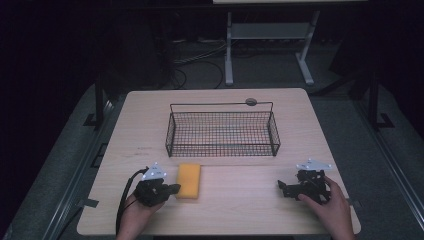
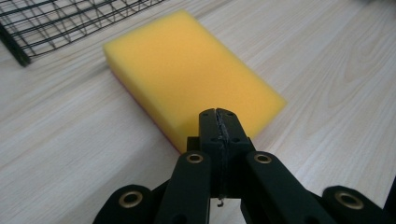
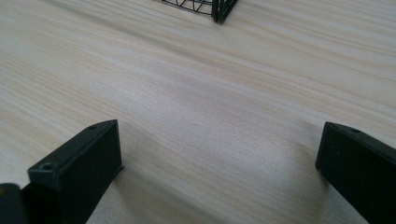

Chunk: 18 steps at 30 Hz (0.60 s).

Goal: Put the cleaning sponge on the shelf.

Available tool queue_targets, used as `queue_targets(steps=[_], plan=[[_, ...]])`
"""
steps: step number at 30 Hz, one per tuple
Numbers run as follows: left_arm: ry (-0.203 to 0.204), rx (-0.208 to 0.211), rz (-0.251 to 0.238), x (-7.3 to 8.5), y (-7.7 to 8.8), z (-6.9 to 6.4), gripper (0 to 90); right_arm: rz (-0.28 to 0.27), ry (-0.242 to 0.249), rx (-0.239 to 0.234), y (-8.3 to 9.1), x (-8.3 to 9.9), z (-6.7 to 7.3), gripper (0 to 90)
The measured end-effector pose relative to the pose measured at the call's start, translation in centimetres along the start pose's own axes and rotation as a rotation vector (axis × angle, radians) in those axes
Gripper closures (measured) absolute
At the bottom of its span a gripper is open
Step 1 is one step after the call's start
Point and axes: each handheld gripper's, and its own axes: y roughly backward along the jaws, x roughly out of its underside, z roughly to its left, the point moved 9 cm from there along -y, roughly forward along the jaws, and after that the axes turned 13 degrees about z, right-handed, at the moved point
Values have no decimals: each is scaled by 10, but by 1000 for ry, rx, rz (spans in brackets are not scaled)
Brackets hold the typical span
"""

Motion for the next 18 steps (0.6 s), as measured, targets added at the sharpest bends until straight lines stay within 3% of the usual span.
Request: queue_targets(steps=[18], plan=[[70, -60, -12, 10, 13, 31, 896, 0, 0, 0, 0, 0, 0, 0]])
